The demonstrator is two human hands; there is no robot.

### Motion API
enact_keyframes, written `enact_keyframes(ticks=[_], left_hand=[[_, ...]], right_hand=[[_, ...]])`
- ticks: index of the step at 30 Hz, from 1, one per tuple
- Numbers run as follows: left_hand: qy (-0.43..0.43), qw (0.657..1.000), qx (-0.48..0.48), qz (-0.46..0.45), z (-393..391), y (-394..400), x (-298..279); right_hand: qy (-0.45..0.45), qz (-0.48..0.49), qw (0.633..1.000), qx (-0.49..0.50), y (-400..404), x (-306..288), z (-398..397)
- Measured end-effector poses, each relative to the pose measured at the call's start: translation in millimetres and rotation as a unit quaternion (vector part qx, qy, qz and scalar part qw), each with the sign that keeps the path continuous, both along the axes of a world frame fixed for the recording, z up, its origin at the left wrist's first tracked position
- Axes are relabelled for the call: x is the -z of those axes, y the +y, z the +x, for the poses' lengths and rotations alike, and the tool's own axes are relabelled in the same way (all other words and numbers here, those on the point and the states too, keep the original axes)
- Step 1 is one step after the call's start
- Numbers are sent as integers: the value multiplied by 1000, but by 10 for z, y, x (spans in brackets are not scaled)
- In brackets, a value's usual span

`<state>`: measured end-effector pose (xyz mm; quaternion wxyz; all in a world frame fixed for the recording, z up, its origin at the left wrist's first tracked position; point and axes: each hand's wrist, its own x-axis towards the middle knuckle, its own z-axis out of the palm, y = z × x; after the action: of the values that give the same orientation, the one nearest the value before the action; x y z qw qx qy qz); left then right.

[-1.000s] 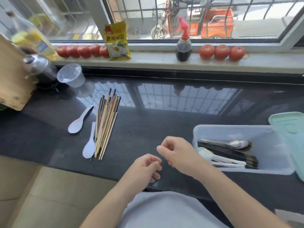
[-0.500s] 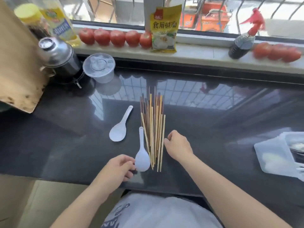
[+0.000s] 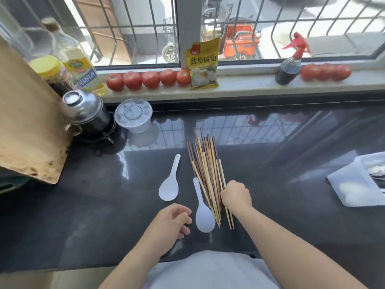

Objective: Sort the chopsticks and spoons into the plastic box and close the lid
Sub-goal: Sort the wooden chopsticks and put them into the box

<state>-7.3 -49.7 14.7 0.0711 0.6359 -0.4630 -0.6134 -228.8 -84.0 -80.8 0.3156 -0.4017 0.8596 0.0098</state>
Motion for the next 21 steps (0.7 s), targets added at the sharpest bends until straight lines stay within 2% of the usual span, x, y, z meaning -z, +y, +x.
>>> enact_keyframes(ticks=[4, 11, 15, 17, 19, 21], left_hand=[[-12, 997, 70, -6, -11, -28, -59], [-12, 995, 97, -30, -53, -128, -83], [-9, 991, 129, -32, -98, -181, -111], [-2, 992, 122, -33, -105, -198, -73], [5, 992, 108, -61, -110, -176, -5], [-12, 981, 104, -162, -100, -154, 23]], right_hand=[[5, -8, 1000, 12, 28, -37, -27], [44, -66, 996, -36, 149, 23, -63], [66, -46, 993, -80, 153, 33, -89], [66, -16, 995, -70, 134, 7, -134], [51, -10, 998, -46, 99, -100, -201], [49, -61, 995, -54, 70, -294, -274]])
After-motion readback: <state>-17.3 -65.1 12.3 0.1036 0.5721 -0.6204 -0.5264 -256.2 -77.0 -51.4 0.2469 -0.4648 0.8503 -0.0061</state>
